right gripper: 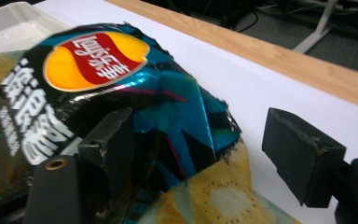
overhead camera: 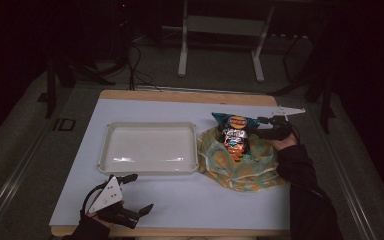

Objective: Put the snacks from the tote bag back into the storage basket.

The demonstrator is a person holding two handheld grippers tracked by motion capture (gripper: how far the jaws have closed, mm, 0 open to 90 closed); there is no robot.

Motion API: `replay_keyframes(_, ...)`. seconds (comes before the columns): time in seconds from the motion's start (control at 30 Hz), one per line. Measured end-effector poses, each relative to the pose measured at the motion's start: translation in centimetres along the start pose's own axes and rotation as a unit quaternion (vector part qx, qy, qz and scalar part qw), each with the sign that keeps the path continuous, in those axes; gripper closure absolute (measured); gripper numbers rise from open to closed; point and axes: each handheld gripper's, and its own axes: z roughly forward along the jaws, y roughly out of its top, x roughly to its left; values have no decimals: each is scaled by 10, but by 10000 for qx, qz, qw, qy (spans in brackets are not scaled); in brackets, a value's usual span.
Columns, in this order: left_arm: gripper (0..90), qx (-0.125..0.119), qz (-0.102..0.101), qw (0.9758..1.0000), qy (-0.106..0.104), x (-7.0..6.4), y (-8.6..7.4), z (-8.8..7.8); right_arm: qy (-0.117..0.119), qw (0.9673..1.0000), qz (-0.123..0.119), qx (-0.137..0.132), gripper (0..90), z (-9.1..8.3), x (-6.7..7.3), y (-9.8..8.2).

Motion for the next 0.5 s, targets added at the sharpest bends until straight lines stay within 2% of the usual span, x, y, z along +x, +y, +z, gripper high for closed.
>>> replay_keyframes(0.07,3,-9,-11,10000,-3,0,0,0,87,9999,83,26,325,2,-2,-3)
replay_keyframes(0.1,3,-7,-7,10000,-9,0,0,0,119,9999,98,46,326,3,-3,-4)
replay_keyframes(0.23,3,-9,-11,10000,-19,0,0,0,193,9997,19,123,448,3,-1,-4)
replay_keyframes(0.33,3,-15,-21,10000,-18,0,0,0,195,9997,-43,173,587,3,0,-1)
replay_keyframes(0.37,3,-10,-12,10000,-16,0,0,0,195,9997,-43,173,587,3,0,-1)
replay_keyframes(0.4,3,-7,-5,10000,-15,0,0,0,204,9994,-111,239,751,3,1,1)
replay_keyframes(0.43,3,-16,-5,10000,-16,0,0,-1,207,9993,-129,278,840,3,2,2)
replay_keyframes(0.47,3,-16,-5,10000,-16,0,0,-1,207,9993,-129,278,840,3,2,2)
replay_keyframes(0.5,3,-12,-4,10000,-12,0,0,-1,262,9991,-168,297,891,2,3,4)
